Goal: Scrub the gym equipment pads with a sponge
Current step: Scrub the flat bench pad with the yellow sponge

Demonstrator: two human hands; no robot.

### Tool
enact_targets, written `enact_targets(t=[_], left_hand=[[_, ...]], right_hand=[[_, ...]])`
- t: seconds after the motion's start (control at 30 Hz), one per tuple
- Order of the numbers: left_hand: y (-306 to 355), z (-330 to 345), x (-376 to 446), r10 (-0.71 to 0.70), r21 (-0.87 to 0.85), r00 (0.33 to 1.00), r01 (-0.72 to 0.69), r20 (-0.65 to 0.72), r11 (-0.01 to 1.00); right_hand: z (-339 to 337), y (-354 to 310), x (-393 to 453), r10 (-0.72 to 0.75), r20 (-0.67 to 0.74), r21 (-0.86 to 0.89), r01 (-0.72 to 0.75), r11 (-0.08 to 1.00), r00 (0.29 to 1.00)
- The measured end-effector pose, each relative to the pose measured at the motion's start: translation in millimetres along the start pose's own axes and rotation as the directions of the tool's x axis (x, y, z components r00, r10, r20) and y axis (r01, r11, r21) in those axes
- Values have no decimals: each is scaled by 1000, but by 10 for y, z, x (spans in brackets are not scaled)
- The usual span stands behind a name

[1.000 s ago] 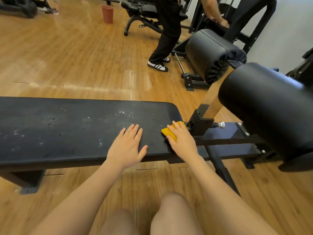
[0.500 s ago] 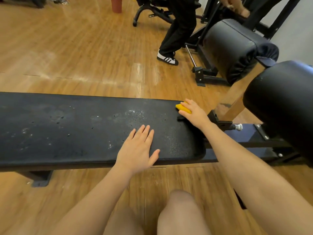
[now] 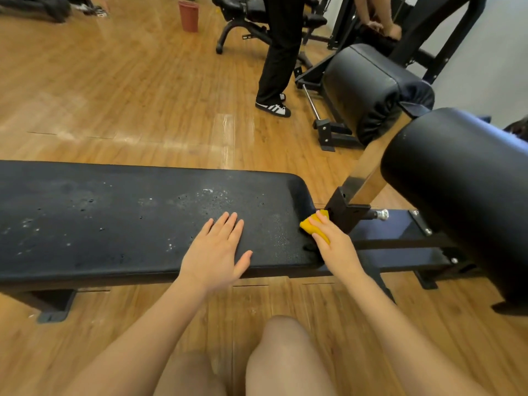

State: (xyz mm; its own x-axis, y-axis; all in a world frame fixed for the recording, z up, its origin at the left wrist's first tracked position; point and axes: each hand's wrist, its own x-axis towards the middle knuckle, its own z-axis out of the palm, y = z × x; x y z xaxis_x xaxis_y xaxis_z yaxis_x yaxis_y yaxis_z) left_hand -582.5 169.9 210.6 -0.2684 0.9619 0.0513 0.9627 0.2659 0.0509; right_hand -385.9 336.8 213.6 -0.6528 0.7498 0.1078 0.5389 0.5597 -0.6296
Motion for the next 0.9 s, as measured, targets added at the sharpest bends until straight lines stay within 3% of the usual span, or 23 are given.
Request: enact_targets(t=[0.17,0.33,0.53,0.73,0.9], left_hand=[[-16,-8,-1,3,7,1000,-3,16,1000],[-13,-10,-11,4,1,1000,-4,-2,1000],[-11,-30,-12,4,18,1000,-4,20,1000],[-10,-14,-4,4,28,1000,-4,21,1000],[1,-12,0,3,29,1000,-4,22,1000]], right_hand=[[-40,-25,-37,-46,49,-69,50,996,998],[-46,-249,694,-185,8,-127,184,975,983],[105,-257,1556,11,276,-287,72,955,961],[236,-132,1258,-31,153,-263,71,962,988],[110,-181,663,-82,153,-231,117,966,985]])
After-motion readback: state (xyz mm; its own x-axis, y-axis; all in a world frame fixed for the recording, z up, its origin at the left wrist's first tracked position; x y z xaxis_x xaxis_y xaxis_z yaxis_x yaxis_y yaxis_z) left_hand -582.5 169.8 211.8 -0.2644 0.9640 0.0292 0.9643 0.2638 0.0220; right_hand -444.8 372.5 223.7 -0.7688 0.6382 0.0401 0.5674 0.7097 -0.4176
